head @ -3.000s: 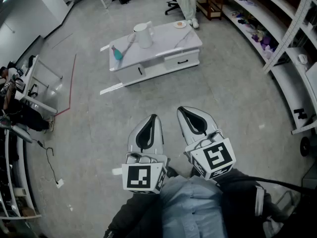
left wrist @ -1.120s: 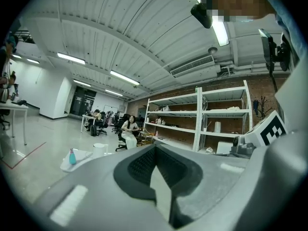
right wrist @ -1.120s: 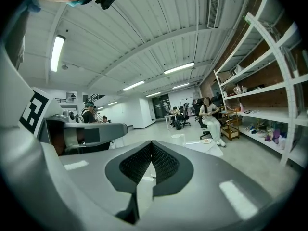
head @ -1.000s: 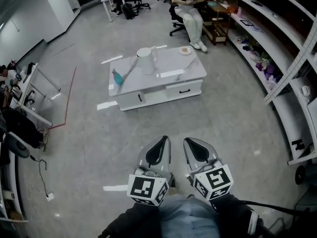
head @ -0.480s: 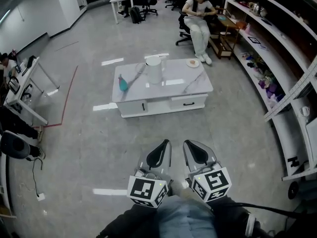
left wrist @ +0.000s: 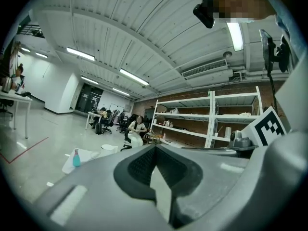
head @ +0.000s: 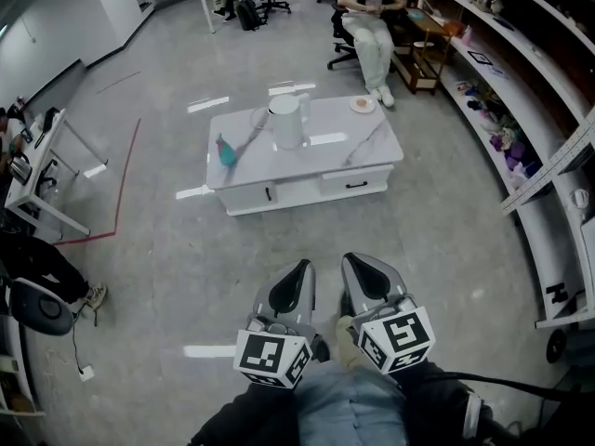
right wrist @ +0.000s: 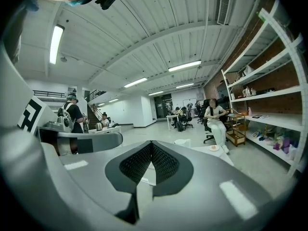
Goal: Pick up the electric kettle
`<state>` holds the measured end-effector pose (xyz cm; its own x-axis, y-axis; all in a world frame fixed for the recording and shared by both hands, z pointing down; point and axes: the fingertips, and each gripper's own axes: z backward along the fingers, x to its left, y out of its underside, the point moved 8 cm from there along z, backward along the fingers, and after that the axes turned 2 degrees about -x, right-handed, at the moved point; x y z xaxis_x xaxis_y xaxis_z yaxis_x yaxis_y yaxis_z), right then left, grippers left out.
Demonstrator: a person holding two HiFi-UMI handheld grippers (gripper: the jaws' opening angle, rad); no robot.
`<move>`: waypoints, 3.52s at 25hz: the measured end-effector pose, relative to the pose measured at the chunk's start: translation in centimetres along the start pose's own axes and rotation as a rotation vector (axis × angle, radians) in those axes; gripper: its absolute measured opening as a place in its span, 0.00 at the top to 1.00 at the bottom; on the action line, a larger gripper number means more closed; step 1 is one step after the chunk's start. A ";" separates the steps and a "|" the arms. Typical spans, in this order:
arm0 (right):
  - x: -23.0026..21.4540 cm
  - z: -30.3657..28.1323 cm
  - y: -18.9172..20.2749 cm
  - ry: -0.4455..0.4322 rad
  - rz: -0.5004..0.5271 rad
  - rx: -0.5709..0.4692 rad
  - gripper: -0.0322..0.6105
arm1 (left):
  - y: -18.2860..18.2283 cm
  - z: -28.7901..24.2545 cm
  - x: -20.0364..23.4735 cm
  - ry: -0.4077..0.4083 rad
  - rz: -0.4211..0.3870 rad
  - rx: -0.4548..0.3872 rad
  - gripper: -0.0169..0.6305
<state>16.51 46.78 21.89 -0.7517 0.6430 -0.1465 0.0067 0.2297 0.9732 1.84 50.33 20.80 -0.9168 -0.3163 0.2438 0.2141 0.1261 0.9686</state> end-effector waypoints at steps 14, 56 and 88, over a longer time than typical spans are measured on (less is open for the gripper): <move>-12.5 -8.8 -2.0 0.017 -0.084 -0.011 0.91 | -0.7 -15.8 1.5 0.029 -0.058 0.082 0.97; -22.1 -39.8 -6.6 -0.129 -0.046 0.103 0.91 | -5.1 -37.4 23.1 -0.155 0.022 0.062 0.97; -25.5 -55.0 -9.8 -0.080 0.017 0.079 0.91 | -7.8 -46.6 35.6 -0.196 0.037 0.028 0.97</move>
<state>-0.65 -12.12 25.80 -0.6963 0.7027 -0.1466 0.0734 0.2728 0.9593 -16.78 -5.74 24.17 -0.9572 -0.1223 0.2625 0.2418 0.1615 0.9568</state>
